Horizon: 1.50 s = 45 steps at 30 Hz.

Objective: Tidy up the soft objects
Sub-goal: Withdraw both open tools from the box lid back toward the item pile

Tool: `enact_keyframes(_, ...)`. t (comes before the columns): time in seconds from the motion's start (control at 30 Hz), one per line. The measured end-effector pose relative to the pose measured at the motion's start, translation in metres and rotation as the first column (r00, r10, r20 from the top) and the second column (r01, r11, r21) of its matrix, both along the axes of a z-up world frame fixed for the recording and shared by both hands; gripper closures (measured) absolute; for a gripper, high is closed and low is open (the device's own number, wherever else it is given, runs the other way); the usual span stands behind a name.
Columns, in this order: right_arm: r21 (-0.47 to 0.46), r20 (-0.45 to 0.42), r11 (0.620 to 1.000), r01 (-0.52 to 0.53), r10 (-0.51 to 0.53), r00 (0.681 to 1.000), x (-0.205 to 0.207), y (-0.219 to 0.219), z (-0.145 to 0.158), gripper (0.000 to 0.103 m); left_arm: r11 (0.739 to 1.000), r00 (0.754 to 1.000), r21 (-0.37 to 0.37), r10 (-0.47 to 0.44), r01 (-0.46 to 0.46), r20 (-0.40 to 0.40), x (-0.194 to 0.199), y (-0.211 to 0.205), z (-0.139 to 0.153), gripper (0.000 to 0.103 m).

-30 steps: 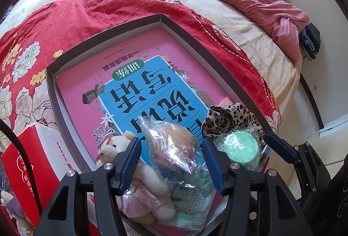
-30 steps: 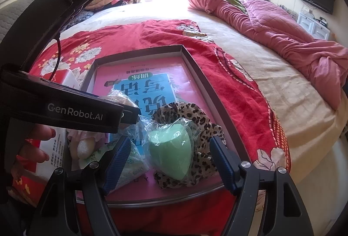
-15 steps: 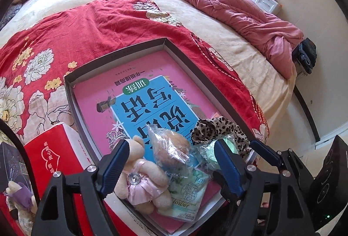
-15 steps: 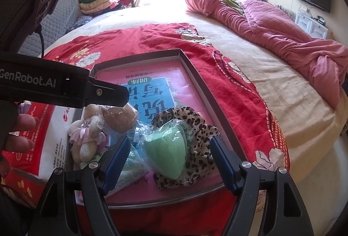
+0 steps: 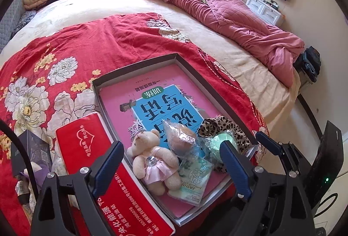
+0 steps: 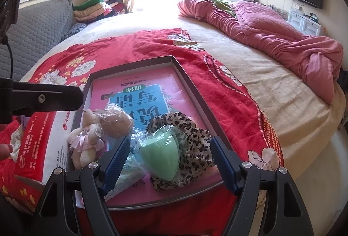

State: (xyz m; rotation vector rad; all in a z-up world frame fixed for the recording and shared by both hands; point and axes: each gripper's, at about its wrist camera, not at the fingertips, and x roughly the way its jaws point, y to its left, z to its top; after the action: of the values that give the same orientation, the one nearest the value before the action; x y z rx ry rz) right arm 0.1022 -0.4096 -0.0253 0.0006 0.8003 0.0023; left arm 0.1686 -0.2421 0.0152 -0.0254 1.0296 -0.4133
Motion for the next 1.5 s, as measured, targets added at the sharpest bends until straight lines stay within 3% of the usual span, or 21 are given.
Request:
enact_keyframes(0.2,-0.012,0.017,1.0,0.014,-0.014,1.0,-0.004,0.006,0.008,0.026,1.0,0.999,0.019,0.017,-0.018,0.039,-0.015,0.011,0.007,0.013)
enact_keyframes(0.53,-0.013,0.027,0.998,0.057,-0.057,0.998,-0.009,0.01,0.02,0.025,0.998,0.999,0.053,0.032,-0.034,0.04,-0.034,0.025,0.007,0.013)
enact_keyframes(0.87,-0.013,0.116,0.995,0.094,-0.092,0.989,-0.025,0.016,0.053,0.025,0.996,0.998,0.079,0.048,-0.052,0.047,-0.05,0.04,0.01,0.013)
enact_keyframes(1.5,-0.08,0.178,0.997,-0.012,0.027,0.984,-0.044,0.068,0.087,0.024,0.986,0.99,0.115,0.107,-0.117,0.088,-0.077,0.089,0.028,0.013)
